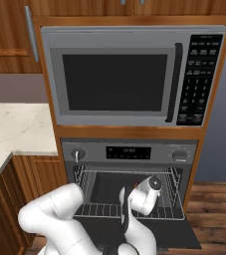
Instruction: Place the chicken drumstick on the rack of the oven.
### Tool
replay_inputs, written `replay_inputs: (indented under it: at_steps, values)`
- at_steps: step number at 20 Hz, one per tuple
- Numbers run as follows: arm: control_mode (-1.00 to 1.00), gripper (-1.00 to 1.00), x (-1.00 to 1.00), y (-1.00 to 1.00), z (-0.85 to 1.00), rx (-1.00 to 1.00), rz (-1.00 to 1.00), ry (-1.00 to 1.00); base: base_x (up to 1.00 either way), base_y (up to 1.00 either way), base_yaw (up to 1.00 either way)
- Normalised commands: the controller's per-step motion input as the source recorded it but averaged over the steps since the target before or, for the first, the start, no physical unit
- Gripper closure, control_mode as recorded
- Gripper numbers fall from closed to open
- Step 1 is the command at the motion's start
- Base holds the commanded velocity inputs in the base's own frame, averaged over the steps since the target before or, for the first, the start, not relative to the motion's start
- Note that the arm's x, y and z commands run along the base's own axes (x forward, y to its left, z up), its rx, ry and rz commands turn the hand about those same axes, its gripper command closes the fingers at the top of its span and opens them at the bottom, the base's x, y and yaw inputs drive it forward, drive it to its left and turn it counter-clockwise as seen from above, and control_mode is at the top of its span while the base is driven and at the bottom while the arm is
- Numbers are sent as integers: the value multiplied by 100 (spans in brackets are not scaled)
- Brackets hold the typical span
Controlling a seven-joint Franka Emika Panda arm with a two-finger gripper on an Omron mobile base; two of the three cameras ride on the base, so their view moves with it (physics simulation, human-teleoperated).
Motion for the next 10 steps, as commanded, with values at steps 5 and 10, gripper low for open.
replay_inputs:
  at_steps: [5, 10]
  values:
    - [-100, -100, -18, -17, 61, 0, -4, 16, 0, 0, 0]
    - [-100, -100, -66, -22, 89, 0, -9, 9, 0, 0, 0]
